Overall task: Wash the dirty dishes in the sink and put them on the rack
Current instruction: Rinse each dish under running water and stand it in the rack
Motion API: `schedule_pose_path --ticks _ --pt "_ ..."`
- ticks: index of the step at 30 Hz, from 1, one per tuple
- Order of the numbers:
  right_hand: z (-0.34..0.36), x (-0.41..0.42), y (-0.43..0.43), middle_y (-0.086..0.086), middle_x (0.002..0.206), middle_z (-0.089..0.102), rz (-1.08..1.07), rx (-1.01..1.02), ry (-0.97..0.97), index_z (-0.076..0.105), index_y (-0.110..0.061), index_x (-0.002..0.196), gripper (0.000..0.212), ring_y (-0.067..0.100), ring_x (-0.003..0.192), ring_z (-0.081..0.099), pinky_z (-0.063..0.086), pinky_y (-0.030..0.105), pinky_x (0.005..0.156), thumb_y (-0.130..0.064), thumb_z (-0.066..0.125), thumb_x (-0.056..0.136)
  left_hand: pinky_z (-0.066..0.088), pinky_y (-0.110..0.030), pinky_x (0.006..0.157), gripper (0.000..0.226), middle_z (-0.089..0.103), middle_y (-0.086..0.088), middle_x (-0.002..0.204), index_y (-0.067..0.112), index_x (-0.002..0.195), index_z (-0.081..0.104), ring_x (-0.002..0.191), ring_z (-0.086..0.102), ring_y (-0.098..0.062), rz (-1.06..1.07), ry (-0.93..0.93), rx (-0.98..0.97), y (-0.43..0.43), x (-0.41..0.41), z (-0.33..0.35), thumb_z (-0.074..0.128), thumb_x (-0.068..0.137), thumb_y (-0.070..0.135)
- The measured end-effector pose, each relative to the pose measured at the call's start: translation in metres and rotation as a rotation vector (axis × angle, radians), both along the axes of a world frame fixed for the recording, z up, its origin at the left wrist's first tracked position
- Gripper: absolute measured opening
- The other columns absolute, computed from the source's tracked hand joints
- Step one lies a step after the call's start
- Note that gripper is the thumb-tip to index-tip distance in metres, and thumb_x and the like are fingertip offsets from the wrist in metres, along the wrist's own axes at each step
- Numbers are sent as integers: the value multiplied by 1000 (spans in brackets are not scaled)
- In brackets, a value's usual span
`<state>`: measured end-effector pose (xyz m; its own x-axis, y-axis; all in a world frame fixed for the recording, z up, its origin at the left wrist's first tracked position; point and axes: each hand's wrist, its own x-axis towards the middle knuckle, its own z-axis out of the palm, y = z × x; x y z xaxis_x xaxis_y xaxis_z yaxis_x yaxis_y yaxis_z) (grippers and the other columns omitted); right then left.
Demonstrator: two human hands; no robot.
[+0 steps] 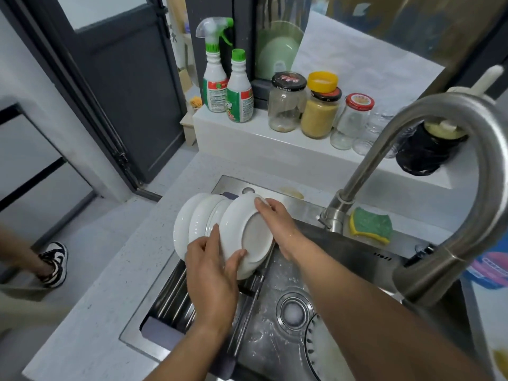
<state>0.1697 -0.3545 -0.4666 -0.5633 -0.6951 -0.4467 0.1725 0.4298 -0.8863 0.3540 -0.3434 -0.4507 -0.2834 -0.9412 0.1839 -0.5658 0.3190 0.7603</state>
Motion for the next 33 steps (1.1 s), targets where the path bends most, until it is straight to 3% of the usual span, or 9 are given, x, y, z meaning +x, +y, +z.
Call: schedule_pose_path --ticks 3,7,9,12,17,21,26,30,33 --pt "-4 -1 1 -7 132 59 25 3 1 52 -39 136 75 15 114 60 50 40 100 -80 63 73 50 -29 82 73 41 6 108 24 149 48 100 48 -13 56 57 52 7 -6 -13 81 85 33" --pt "-12 -2 3 -10 135 48 34 1 -4 45 -36 146 64 13 118 52 43 30 87 -65 58 91 52 -30 94 71 40 5 111 25 147 49 100 53 -16 96 165 129 16 -14 -27 81 85 25" --pt "-18 -1 -1 -8 135 52 61 24 6 49 -39 142 62 14 116 56 47 31 86 -67 59 88 51 -29 96 69 41 5 114 26 145 50 102 55 -18 120 186 157 18 -14 -34 82 84 23" --pt "-22 2 -3 -8 131 57 104 85 19 48 -40 139 67 15 113 59 50 35 91 -73 59 82 52 -30 91 69 39 8 111 29 142 51 95 56 -15 144 185 196 20 -10 -42 84 82 21" --pt "-23 1 -8 -5 128 58 130 128 27 49 -35 139 61 14 109 58 46 32 78 -67 53 88 51 -29 89 71 38 9 113 33 144 48 97 55 -14 133 158 199 20 -11 -49 83 83 20" --pt "-25 2 -14 0 136 57 125 134 -3 47 -33 138 55 20 115 57 46 38 89 -63 48 92 45 -24 85 76 37 6 113 36 149 42 92 54 -12 133 141 201 23 -16 -51 81 86 18" --pt "-33 11 -16 0 164 28 84 130 32 23 -33 159 70 26 145 34 31 46 116 -64 38 98 45 -21 80 82 35 5 113 41 152 35 88 55 -12 100 136 193 24 -14 -59 80 87 19" --pt "-33 19 -15 3 164 27 25 121 66 25 -32 159 71 28 146 33 30 48 118 -65 39 98 40 -12 76 82 35 6 114 42 153 33 85 55 -6 78 136 217 23 -11 -60 79 88 18" --pt "-30 16 -12 3 164 30 47 117 66 26 -30 159 74 27 146 35 31 49 118 -67 40 97 45 -20 82 82 35 6 117 42 153 32 89 57 -13 68 131 233 22 -9 -58 78 89 19"
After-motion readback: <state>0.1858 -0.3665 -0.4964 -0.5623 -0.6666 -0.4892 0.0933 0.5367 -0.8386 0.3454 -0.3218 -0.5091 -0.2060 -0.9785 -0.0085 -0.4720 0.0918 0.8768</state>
